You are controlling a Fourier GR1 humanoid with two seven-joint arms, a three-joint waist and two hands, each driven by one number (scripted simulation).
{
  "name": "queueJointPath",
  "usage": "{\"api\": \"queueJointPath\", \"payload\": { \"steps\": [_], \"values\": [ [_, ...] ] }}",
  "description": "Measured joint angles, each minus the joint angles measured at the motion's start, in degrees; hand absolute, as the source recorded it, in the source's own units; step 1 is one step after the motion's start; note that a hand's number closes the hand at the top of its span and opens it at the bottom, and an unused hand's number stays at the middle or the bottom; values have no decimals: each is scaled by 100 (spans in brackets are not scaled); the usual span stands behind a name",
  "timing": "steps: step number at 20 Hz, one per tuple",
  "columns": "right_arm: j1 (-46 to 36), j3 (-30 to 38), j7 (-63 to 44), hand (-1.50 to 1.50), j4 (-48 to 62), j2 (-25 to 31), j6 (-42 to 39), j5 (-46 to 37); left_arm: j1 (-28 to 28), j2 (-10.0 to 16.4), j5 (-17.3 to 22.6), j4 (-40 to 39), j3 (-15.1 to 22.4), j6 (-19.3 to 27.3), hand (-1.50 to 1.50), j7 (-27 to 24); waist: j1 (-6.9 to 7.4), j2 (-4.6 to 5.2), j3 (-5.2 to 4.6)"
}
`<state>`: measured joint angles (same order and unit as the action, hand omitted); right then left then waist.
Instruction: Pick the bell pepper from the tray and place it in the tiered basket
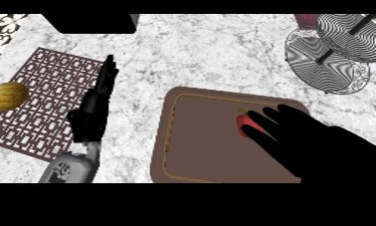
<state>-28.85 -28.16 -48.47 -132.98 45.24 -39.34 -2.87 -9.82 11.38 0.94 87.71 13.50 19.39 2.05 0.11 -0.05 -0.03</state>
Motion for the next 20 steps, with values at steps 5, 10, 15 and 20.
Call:
{"api": "queueJointPath", "payload": {
  "steps": [5, 10, 15, 20],
  "values": [
    [95, 40, 226, -150, 107, -60, -293, -477, 182, -49, -33, 13, -47, -109, 0, -175, 3, 2, 2],
    [130, -88, 590, -150, 221, -284, -620, -1109, 17, -181, -198, -42, -75, -78, 0, -65, 6, 6, 3],
    [224, -200, 1075, -150, 290, -490, -785, -1958, 141, -222, -247, 48, -138, -173, 0, -57, 12, 5, 4],
    [383, -110, 1570, -150, 658, -590, -689, -2789, 179, -288, -272, -31, -230, -274, 0, -190, 7, 8, 4]
  ]
}}
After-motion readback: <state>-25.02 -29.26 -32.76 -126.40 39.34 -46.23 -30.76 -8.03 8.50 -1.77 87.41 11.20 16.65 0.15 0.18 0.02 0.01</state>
